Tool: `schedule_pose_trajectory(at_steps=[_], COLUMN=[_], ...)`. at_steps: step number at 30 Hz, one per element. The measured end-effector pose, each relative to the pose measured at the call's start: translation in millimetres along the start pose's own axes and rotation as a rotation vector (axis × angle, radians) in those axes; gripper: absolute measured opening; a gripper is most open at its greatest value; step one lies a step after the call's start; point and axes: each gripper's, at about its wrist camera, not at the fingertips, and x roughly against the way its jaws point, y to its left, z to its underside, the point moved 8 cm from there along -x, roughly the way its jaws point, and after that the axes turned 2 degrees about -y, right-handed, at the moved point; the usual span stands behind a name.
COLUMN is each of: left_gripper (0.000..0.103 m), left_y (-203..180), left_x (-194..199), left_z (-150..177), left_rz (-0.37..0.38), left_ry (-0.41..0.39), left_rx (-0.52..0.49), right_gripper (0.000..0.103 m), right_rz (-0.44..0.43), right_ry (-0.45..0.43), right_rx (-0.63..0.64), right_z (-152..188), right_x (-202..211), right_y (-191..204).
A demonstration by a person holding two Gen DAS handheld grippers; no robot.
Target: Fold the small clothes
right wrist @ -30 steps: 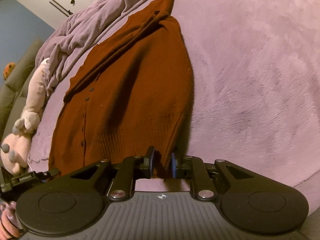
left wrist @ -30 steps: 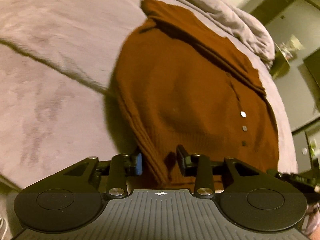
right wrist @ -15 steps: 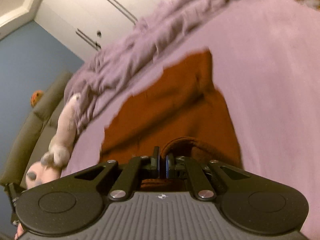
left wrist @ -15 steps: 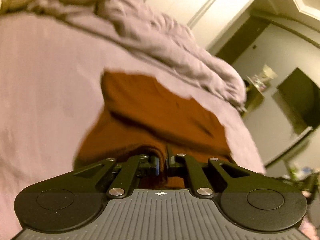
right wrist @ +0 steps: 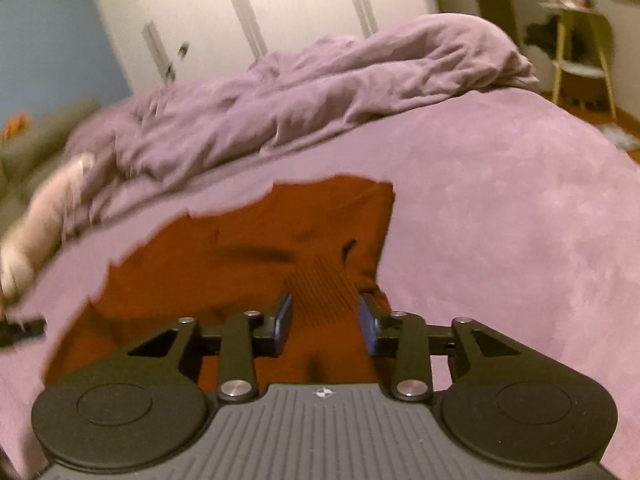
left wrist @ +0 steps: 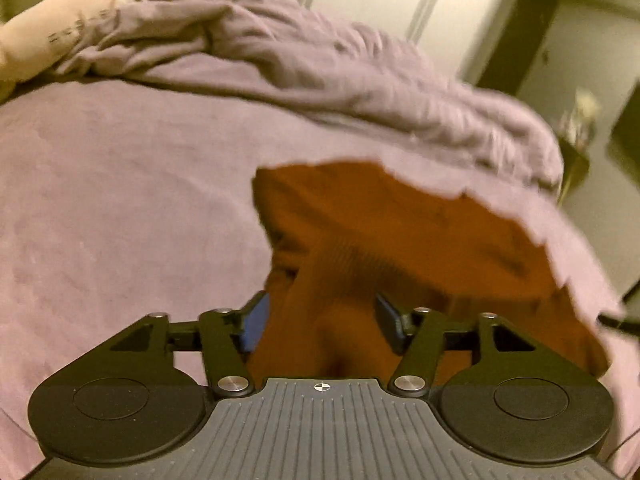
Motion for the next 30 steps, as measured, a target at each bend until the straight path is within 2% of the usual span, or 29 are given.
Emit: schedule_pose_trajectory(at_steps=[3,6,8,11,13,15,16,17,18,20,24,30], left_gripper=[0.076,0.078,0.077,0.068,0.053,0.036,0.031,0.019,0.012,0.010,0.008,0.008], left_y=[-4.2,-5.7,-5.6,-6.5,-8.1,-9.0,-9.8,-10.1,-10.0,-9.8,-14.2,-21.0], left_x=[-14.9,-28.9,-36.5,-44.0,-46.8,-49.8,-50.8,-51.3,-51.2,-49.0,-25.6,8.8], left_z=[8.6,12.2,11.8,10.1,10.4,12.5,13.4,14.1,14.1,12.1,-0.9,-53.5], left_rz=[0.010,0.023,0.028,0.040,0.049,0.039,0.036,0.036,0.034,0.036,0.038,0.052], left_ry=[0.049,0.081,0.088,0.090,0.100,0.117,0.121,0.122,0.121,0.108,0.035,-0.123], left_rx=[-0.055,-0.065,-0.064,-0.053,-0.060,-0.076,-0.083,-0.087,-0.084,-0.069,-0.071,-0.060], right_gripper=[0.042,0.052,0.054,0.053,0.053,0.045,0.041,0.029,0.015,0.008,0.006,0.006], right_rz=[0.031,0.024,0.033,0.023,0.025,0.018,0.020,0.023,0.020,0.013,0.020,0.018], right_ry=[0.043,0.059,0.069,0.092,0.106,0.124,0.130,0.129,0.132,0.126,0.063,-0.086], right_rx=[0.085,0.121,0.164,0.211,0.255,0.272,0.280,0.291,0.300,0.305,0.362,0.332], right_z=[7.7,5.2,1.9,0.7,1.2,3.5,4.9,6.0,7.7,10.2,6.9,-36.5], right_x=[-12.1,-22.2,-31.3,-43.1,-51.1,-57.3,-59.5,-60.2,-60.5,-56.9,-39.4,-12.8], right_y=[-0.2,2.5,4.0,7.0,9.3,10.3,10.8,11.4,12.4,14.6,22.5,32.3])
